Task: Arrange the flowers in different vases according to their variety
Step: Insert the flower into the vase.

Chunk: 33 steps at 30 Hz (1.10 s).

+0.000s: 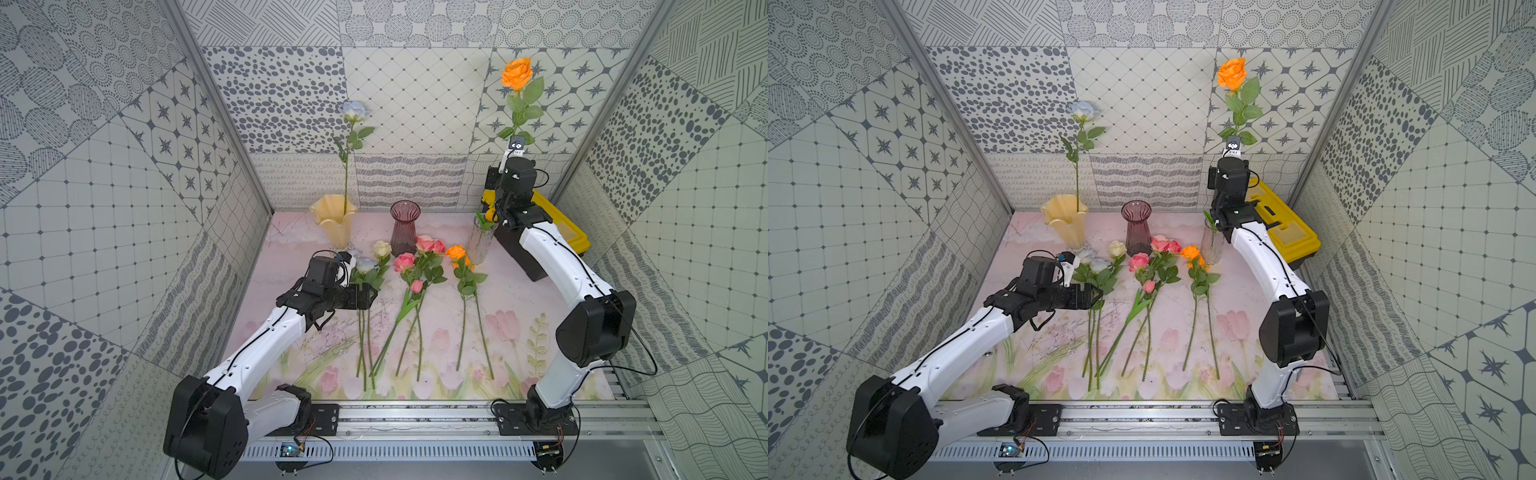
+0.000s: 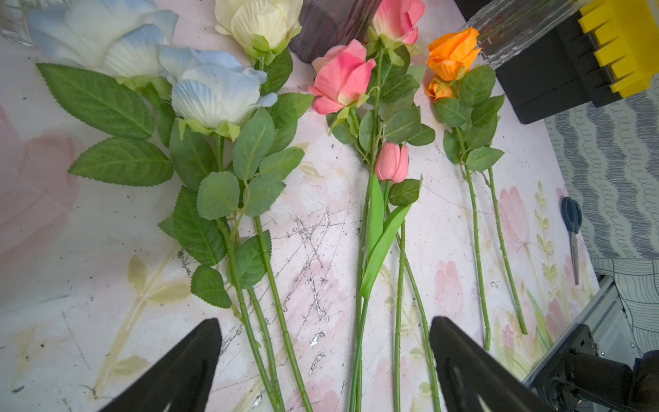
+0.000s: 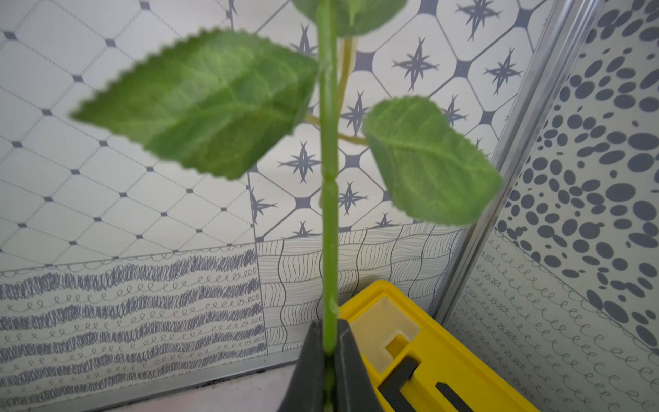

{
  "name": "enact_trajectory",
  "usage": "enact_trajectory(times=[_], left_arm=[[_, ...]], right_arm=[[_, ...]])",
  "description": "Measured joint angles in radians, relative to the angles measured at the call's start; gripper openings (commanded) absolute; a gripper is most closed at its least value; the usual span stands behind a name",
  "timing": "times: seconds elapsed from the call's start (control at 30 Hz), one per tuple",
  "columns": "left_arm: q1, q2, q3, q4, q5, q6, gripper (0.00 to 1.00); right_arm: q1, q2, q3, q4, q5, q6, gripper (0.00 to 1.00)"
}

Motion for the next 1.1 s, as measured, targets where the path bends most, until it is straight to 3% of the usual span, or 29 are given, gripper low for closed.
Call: enact_trajectory(times=[0.03, 0.1, 0.17, 0.23, 0.73, 1.1], left_arm=[[0.000, 0.000, 0.000, 0.000, 0.000, 0.000, 0.96], [0.000, 0.000, 0.000, 0.000, 0.000, 0.000, 0.96], [-0.001, 0.000, 0.000, 0.000, 0.000, 0.000, 0.97], [-0.001, 0.000, 0.000, -0.001, 0.000, 0.000, 0.97], [-0.026, 0.002, 0.002, -0.027, -0.018, 0.000, 0.95], [-0.191, 0.064, 0.042, -0.084, -0.099, 0.040, 0.86]], right_arm=[[0.000, 0.000, -0.020, 0.000, 0.001, 0.001, 0.00], [0.000, 0.000, -0.060, -0.001, 0.001, 0.010, 0.40], [0.000, -0.005, -0.091, -0.002, 0.001, 0.025, 0.66], [0.000, -0.019, -0.123, -0.009, 0.000, 0.039, 0.76], [0.029, -0.325, -0.312, -0.168, -0.053, 0.206, 0.79], [0.040, -0.483, -0.447, -0.372, -0.143, 0.353, 0.79]])
